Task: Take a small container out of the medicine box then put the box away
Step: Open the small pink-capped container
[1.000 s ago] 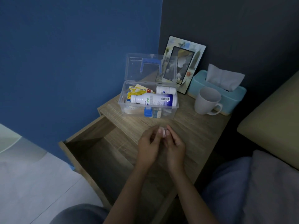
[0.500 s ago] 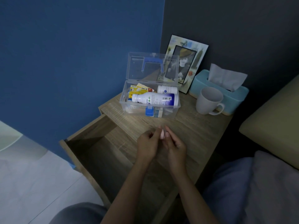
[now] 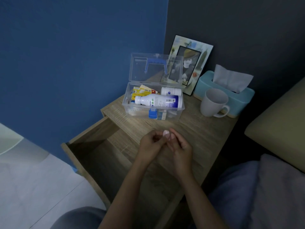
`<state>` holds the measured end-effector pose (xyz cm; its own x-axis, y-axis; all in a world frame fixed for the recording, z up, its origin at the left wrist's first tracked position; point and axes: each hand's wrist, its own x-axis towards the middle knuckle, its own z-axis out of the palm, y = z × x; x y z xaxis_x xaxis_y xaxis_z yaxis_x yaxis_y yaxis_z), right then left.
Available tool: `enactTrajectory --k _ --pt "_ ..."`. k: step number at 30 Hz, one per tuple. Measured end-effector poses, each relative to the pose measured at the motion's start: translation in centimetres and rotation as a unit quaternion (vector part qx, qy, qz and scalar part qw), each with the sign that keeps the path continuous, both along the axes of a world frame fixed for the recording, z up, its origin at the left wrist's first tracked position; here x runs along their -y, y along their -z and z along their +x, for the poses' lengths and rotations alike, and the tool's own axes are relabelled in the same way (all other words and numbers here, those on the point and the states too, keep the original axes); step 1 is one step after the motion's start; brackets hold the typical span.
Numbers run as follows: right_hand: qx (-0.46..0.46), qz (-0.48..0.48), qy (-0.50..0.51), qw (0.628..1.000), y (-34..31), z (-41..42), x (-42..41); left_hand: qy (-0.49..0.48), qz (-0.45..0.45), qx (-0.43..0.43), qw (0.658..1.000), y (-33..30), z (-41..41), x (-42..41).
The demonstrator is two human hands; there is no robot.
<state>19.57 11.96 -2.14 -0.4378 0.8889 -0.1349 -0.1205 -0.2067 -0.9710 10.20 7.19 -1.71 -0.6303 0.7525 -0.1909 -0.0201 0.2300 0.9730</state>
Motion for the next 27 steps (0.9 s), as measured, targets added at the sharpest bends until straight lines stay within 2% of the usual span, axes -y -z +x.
enactTrajectory --k 4,10,14,19,22,27 --pt "-0.023 -0.019 -0.007 1.000 0.1 -0.2 -0.1 -0.039 -0.041 -0.012 0.998 -0.5 0.1 -0.5" --pt "-0.026 -0.011 -0.022 0.999 0.0 0.3 -0.2 -0.076 -0.038 0.054 0.995 -0.6 0.5 -1.0" --pt "-0.038 -0.027 -0.016 0.999 0.2 0.4 -0.3 -0.076 -0.025 0.009 0.997 -0.9 0.7 -1.1" --pt "-0.016 0.001 -0.022 1.000 0.4 0.6 -0.3 -0.089 -0.081 -0.035 0.992 -0.9 0.5 -1.3" --pt "-0.020 -0.021 -0.024 0.999 0.6 0.8 -0.3 -0.091 -0.073 0.025 0.993 -0.5 0.1 -1.1" --pt "-0.048 -0.063 -0.021 0.997 0.5 1.1 -0.7 -0.072 0.001 0.168 0.983 -0.2 -0.1 -0.4"
